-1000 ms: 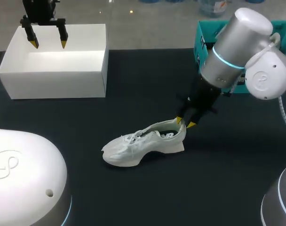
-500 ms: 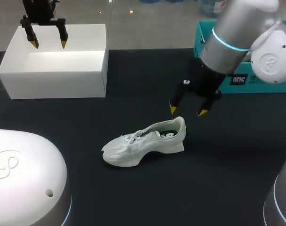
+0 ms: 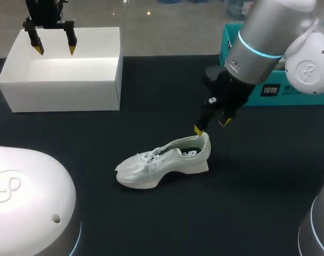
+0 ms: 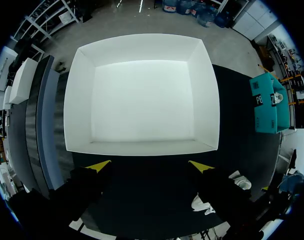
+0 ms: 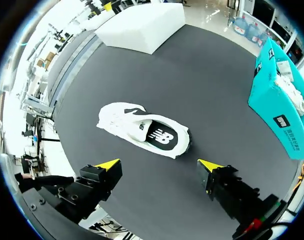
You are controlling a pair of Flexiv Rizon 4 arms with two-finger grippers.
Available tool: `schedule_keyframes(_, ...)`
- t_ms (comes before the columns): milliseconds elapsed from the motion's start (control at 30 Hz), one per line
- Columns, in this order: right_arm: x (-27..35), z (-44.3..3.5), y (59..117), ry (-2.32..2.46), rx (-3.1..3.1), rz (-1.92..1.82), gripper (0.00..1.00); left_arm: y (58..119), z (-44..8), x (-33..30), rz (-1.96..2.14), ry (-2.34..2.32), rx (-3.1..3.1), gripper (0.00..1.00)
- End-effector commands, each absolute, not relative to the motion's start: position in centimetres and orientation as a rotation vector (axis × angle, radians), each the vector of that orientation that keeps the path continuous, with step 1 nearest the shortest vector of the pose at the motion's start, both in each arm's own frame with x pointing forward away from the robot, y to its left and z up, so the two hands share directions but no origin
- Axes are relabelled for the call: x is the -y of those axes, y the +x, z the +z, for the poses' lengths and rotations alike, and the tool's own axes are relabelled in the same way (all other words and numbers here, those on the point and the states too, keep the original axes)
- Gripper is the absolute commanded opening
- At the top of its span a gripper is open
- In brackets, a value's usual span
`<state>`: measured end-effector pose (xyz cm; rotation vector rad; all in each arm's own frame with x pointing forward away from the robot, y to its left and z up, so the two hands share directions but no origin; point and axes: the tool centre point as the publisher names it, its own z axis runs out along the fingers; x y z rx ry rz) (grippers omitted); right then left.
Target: Take the shoe out of the shoebox, open the shoe tongue, remove and reinsert the insole, then place the shoe into the shoebox
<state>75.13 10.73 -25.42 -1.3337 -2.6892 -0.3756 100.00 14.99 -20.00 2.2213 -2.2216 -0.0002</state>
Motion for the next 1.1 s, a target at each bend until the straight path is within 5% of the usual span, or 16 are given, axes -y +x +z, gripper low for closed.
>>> schedule_keyframes(33, -10.8, -25.5, 75.1, -1.231, 2.747, -0.382, 1.00, 100.0, -20.0, -15.0, 0.000, 2.221, 2.222, 1.00)
schedule_keyframes(267, -8.0, -25.9, 76.6, -0.704, 2.931, -0.263, 1.00, 100.0, -20.0, -15.0, 0.000, 2.221, 2.222, 1.00)
schedule_keyframes(667, -4.2, -25.9, 76.0, 0.146, 3.207, -0.674, 1.00, 100.0, -20.0, -15.0, 0.000, 2.221, 2.222, 1.00)
schedule_keyframes(1100, -3.9, -25.5, 75.8, 0.141, 3.215, -0.680, 1.00, 100.0, -20.0, -15.0, 0.000, 2.221, 2.222, 1.00)
